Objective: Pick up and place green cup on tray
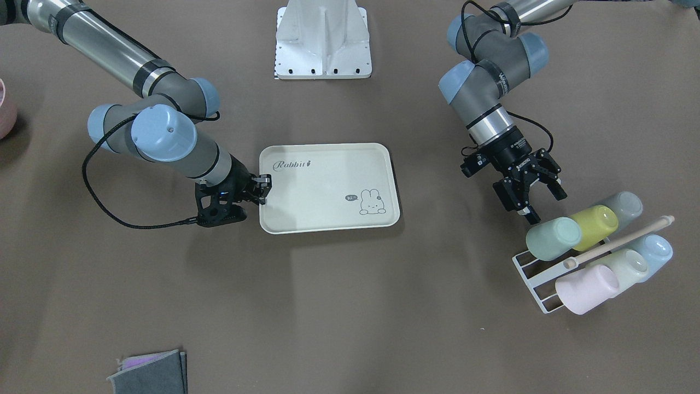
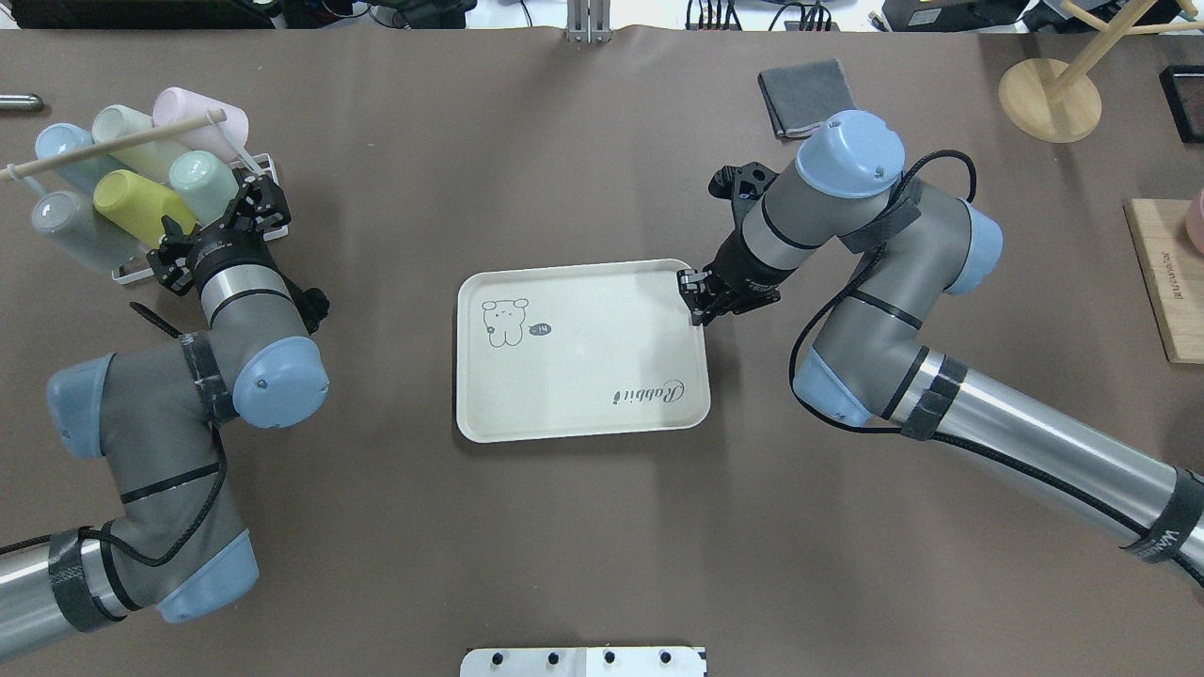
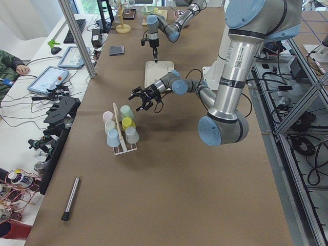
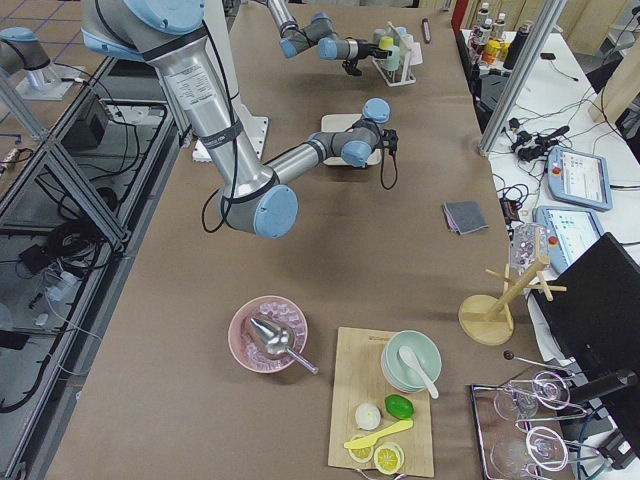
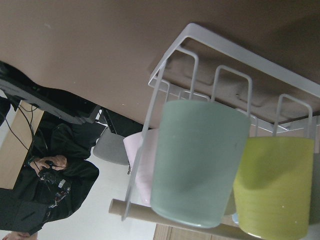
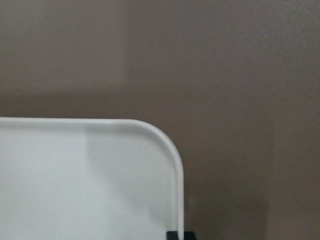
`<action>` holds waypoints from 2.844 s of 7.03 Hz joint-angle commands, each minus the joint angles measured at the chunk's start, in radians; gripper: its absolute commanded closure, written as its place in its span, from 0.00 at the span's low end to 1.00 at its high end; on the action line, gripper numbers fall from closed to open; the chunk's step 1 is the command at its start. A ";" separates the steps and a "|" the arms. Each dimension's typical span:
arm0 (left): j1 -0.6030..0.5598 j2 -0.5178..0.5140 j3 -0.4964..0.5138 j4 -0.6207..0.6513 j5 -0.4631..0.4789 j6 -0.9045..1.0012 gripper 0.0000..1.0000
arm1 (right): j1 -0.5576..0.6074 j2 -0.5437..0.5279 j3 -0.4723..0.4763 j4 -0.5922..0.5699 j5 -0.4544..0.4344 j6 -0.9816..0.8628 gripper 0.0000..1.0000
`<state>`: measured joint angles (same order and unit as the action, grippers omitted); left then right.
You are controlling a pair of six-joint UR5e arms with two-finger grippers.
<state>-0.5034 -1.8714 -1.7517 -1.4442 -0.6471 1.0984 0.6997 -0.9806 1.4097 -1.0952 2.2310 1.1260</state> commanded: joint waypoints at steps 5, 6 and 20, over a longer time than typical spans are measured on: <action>0.011 -0.020 0.145 -0.040 0.095 0.084 0.01 | -0.025 0.003 -0.008 0.003 -0.004 0.103 1.00; 0.011 -0.023 0.167 -0.066 0.095 0.086 0.02 | -0.025 0.000 -0.003 0.003 -0.002 0.103 1.00; -0.021 -0.058 0.350 -0.372 0.123 0.221 0.02 | 0.456 -0.407 0.320 -0.461 0.037 -0.650 0.28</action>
<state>-0.5247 -1.9295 -1.4052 -1.8097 -0.5328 1.3192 1.0848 -1.3287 1.6969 -1.4633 2.2992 0.6620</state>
